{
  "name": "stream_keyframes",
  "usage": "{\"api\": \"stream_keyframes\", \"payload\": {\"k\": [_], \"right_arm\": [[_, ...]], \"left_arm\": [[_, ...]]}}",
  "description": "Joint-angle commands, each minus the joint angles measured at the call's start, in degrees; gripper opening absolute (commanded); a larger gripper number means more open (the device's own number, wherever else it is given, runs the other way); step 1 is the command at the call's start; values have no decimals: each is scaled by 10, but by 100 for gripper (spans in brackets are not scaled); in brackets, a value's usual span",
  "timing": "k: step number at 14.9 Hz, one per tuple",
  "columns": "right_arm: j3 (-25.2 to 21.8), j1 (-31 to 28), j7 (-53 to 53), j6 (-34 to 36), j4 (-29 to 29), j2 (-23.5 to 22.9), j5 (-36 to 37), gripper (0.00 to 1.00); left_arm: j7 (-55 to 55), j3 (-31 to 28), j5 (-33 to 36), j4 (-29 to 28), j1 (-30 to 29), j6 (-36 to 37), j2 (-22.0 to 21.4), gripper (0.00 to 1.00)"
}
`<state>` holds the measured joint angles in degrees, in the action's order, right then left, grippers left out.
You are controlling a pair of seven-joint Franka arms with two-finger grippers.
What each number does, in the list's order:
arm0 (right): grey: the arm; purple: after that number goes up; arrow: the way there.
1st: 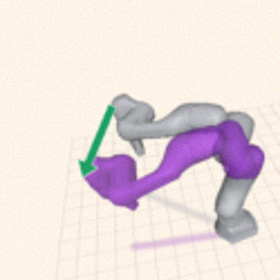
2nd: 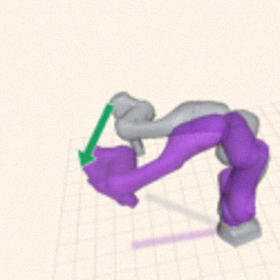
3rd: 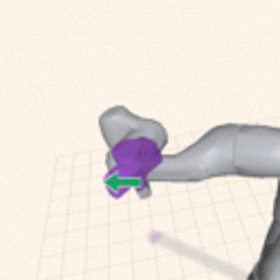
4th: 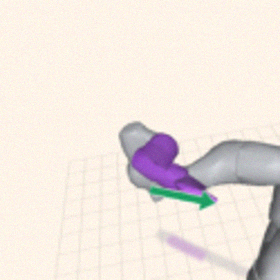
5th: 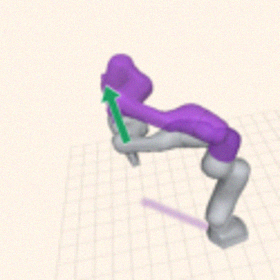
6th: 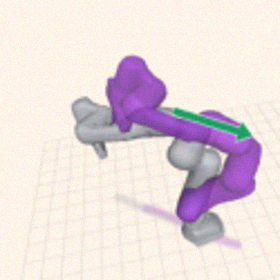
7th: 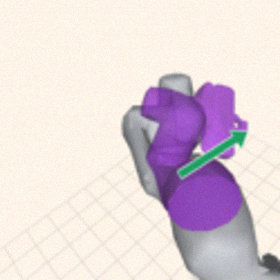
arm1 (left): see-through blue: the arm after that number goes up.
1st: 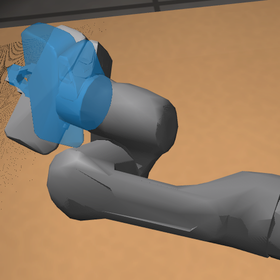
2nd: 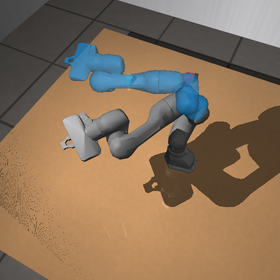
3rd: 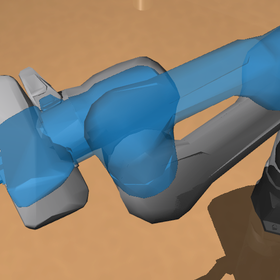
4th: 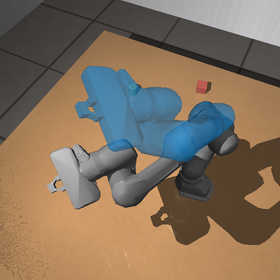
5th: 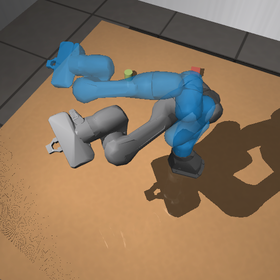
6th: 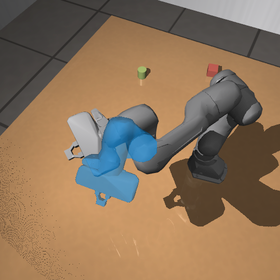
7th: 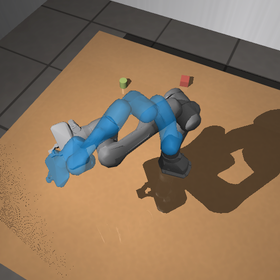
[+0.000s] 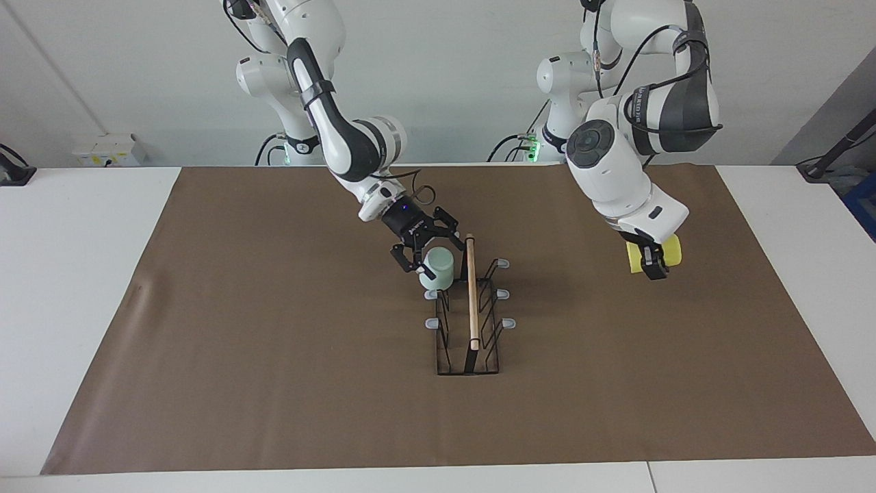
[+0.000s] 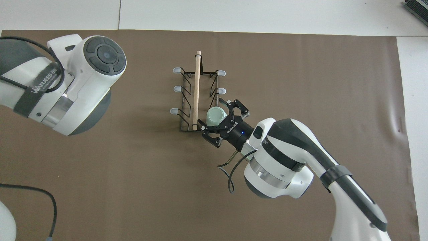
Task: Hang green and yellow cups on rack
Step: 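Lower the green cup onto a rack peg with the right gripper, then open the right gripper and withdraw while the left gripper carries the yellow cup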
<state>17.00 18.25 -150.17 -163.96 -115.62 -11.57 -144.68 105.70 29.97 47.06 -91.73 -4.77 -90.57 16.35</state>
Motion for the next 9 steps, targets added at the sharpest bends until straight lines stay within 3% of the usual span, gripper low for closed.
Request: {"api": "stream_keyframes", "payload": {"k": [1, 4, 9], "right_arm": [[6, -4, 12, -45, 19, 15, 5, 100], [6, -13, 13, -76, 43, 15, 142, 100], [5, -50, 11, -75, 35, 12, 365, 100]], "left_arm": [[9, -10, 23, 2, 27, 36, -3, 0], [14, -10, 33, 2, 32, 42, 0, 0], [42, -10, 49, 20, 60, 76, 24, 0]]}}
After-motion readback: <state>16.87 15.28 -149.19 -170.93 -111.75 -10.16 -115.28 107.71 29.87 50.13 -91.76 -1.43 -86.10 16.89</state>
